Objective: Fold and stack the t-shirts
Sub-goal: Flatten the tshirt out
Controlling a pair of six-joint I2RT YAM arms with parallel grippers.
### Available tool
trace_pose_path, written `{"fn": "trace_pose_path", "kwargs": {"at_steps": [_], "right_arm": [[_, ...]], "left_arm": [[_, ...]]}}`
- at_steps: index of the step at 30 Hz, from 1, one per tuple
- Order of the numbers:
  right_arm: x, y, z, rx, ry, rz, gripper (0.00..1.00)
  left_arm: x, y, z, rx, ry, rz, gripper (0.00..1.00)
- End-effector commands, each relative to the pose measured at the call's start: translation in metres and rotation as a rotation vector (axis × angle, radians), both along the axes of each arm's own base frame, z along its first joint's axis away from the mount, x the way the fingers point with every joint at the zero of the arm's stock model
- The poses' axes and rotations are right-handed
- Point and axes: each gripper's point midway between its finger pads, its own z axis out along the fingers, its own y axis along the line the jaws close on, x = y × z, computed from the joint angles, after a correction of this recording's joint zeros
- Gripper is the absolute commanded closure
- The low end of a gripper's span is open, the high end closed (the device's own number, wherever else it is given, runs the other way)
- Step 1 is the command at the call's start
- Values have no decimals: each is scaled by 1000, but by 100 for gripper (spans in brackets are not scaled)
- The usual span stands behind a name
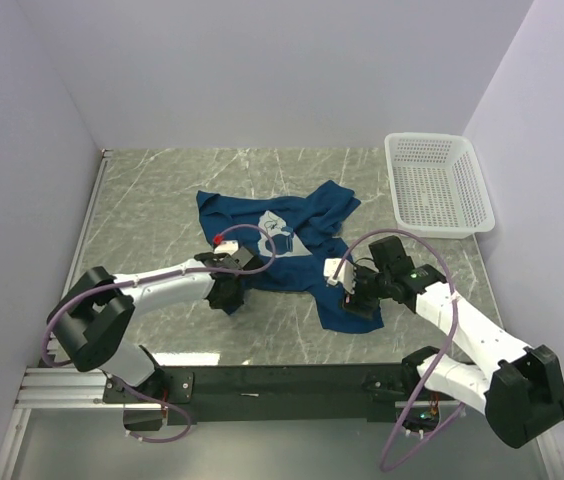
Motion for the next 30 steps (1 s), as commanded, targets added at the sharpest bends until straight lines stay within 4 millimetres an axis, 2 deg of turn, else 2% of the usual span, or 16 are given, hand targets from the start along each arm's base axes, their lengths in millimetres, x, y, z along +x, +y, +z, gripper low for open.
{"fn": "trace_pose_path", "kwargs": {"at_steps": [1,5,6,7,8,9,10,11,12,13,14,16,20,22,26,30], "right_arm": [[3,-1,9,5,-48,-3,29],[3,-8,16,-31,-81,8,29],[5,-10,19,-42,-93,6,29],[8,-12,24,-49,-118,1,29],[9,-14,27,-59,-132,3,29],[11,-17,29,-66,-142,-5,29],[14,-17,34,-63,-158,-4,28],[13,-17,35,-62,-156,-1,28],[13,-15,36,-56,-155,3,28],[14,-14,37,-54,-151,4,28],[14,-14,37,-53,-145,4,28],[13,-14,35,-53,-136,5,28],[-2,-8,30,-34,-87,70,28],[-27,-1,23,-3,-6,195,28],[-55,2,-1,-69,48,359,28],[-64,13,-10,-93,21,420,28]], "left_arm": [[11,7,21,30,-70,19,99],[24,36,60,-89,-154,139,99],[37,71,85,-190,-238,272,99],[46,77,103,-328,-292,305,100],[50,99,117,-375,-357,351,100],[53,152,140,-397,-497,520,100],[52,163,149,-446,-531,550,94],[50,176,151,-453,-546,566,76],[48,198,140,-465,-518,646,54],[47,185,135,-553,-459,606,34],[46,182,121,-570,-379,613,30],[45,177,120,-608,-346,606,26],[42,172,146,-613,-404,533,21],[40,165,148,-623,-401,496,21],[30,154,131,-660,-375,472,20],[24,149,123,-671,-355,471,21]]}}
